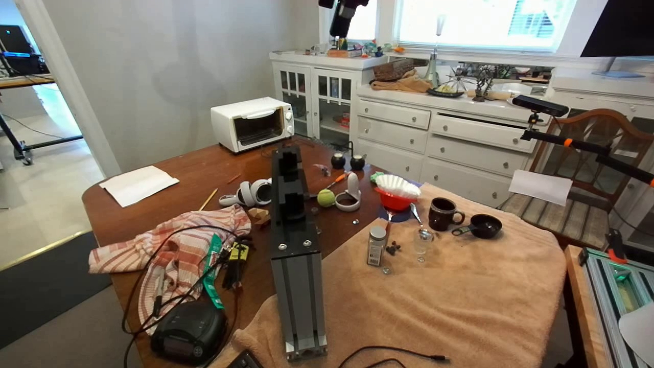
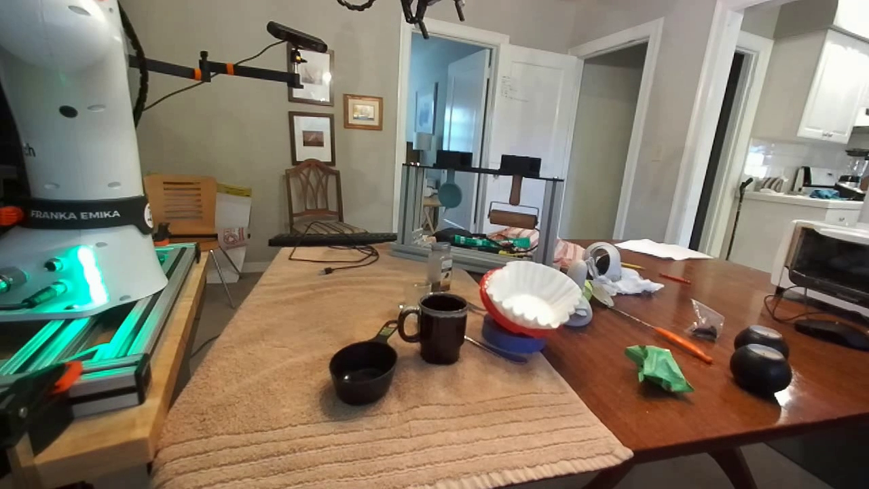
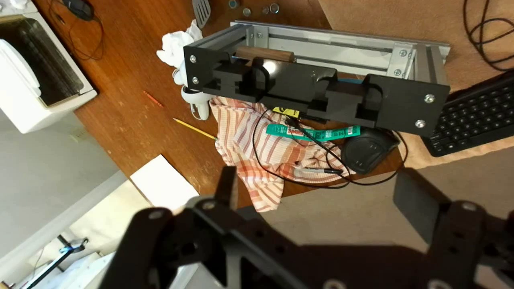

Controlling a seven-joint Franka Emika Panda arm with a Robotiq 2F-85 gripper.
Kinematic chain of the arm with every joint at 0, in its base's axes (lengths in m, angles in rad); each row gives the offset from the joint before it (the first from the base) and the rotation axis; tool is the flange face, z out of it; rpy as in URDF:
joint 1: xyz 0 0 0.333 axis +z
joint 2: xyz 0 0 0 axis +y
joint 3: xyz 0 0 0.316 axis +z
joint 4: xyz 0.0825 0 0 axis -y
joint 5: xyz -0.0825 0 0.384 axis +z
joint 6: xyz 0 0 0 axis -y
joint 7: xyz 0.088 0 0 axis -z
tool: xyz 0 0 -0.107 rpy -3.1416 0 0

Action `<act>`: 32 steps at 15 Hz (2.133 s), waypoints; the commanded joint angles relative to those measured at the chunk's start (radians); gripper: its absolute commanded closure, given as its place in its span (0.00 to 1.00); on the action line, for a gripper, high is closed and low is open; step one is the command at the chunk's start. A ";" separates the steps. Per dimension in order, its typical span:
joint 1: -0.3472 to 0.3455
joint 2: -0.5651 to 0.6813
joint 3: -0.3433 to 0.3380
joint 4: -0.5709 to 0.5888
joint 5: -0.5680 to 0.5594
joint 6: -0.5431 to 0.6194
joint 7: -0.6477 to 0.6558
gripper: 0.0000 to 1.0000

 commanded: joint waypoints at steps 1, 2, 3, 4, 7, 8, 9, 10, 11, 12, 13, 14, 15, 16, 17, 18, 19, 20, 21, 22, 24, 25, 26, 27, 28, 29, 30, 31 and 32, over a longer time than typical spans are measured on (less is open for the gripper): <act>0.001 0.006 -0.001 0.011 -0.001 -0.005 0.000 0.00; 0.001 0.007 -0.001 0.014 -0.001 -0.005 -0.001 0.00; 0.002 0.035 -0.001 0.039 0.014 -0.056 -0.026 0.00; 0.005 0.064 0.000 0.057 0.041 -0.065 -0.054 0.00; 0.010 0.177 0.007 0.115 0.118 -0.035 -0.090 0.00; 0.012 0.214 0.013 0.137 0.141 -0.037 -0.097 0.00; 0.016 0.269 0.018 0.173 0.151 -0.046 -0.086 0.00; 0.016 0.306 0.023 0.201 0.170 -0.049 -0.089 0.00; 0.017 0.353 0.026 0.237 0.184 -0.073 -0.088 0.00; 0.018 0.387 0.029 0.262 0.191 -0.082 -0.091 0.00; 0.018 0.419 0.032 0.281 0.198 -0.090 -0.098 0.00; 0.019 0.447 0.034 0.302 0.200 -0.102 -0.101 0.00; 0.017 0.468 0.034 0.305 0.196 -0.111 -0.114 0.00; 0.015 0.486 0.036 0.316 0.198 -0.119 -0.126 0.00; 0.012 0.497 0.035 0.313 0.191 -0.130 -0.144 0.00; 0.014 0.510 0.030 0.317 0.175 -0.147 -0.149 0.00; 0.014 0.523 0.028 0.318 0.174 -0.154 -0.149 0.00; 0.013 0.535 0.027 0.323 0.180 -0.169 -0.148 0.00; 0.013 0.547 0.029 0.322 0.192 -0.178 -0.139 0.00; 0.011 0.556 0.031 0.321 0.204 -0.185 -0.130 0.00; 0.006 0.572 0.037 0.313 0.242 -0.196 -0.112 0.00; 0.005 0.579 0.036 0.307 0.257 -0.195 -0.101 0.00; -0.001 0.585 0.036 0.302 0.276 -0.186 -0.098 0.00; -0.006 0.588 0.033 0.299 0.290 -0.175 -0.087 0.00; -0.011 0.588 0.031 0.295 0.303 -0.167 -0.077 0.00; -0.021 0.576 0.027 0.285 0.316 -0.154 -0.065 0.00; -0.025 0.558 0.023 0.276 0.319 -0.142 -0.054 0.00; -0.009 0.580 0.024 0.289 0.287 -0.160 -0.077 0.00; -0.016 0.576 0.022 0.290 0.292 -0.157 -0.072 0.00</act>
